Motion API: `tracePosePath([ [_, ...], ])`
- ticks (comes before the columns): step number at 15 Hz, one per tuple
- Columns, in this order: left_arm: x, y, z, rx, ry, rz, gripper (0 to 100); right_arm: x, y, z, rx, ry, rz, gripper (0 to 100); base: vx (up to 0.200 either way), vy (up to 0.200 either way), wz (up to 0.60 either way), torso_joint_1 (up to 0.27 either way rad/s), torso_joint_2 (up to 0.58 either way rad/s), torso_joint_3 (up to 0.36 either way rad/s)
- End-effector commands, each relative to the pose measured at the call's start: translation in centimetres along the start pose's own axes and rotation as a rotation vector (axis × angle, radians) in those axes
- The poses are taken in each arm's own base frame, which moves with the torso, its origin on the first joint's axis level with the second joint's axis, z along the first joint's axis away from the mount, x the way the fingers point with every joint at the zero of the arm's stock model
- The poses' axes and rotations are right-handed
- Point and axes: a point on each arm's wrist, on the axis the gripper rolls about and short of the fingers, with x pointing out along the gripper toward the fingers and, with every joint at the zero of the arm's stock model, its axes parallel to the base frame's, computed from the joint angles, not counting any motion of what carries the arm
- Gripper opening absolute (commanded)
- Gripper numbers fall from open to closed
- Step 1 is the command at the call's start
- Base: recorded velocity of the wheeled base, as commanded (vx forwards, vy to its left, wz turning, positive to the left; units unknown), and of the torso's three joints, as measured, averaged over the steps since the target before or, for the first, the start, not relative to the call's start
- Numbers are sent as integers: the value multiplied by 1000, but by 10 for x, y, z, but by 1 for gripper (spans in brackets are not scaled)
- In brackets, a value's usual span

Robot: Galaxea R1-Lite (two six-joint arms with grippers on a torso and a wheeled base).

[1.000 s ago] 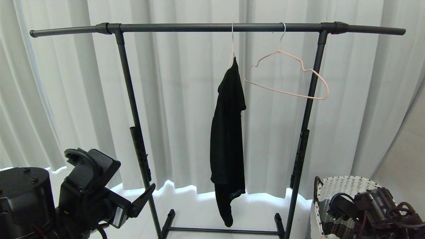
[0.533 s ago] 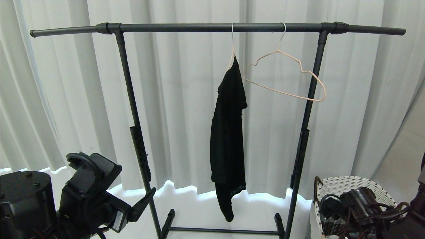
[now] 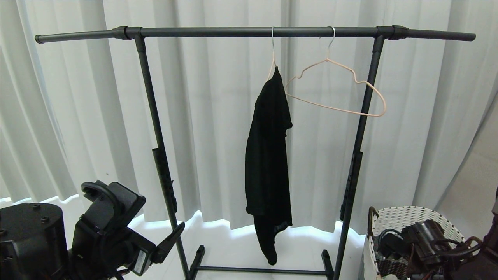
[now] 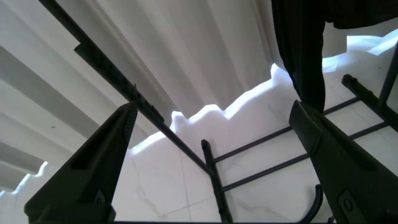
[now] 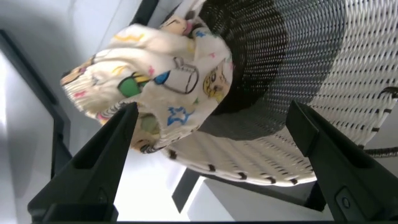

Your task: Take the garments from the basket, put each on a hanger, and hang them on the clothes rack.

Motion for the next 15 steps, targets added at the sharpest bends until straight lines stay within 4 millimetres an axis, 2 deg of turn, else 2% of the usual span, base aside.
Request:
tracePosePath([
  [1, 0, -1, -1, 3, 2, -6, 100, -4, 1, -1, -6, -9, 0, 100, 0, 0, 0, 0, 0, 0],
  [10, 0, -1, -1, 3, 1, -5, 100, -12, 7, -10, -39, -4, 8, 100, 0, 0, 0, 0, 0, 0],
  [15, -1, 0, 0, 1, -2, 0, 100, -4, -2, -14, 7, 42, -11, 100, 0, 0, 0, 0, 0, 0],
])
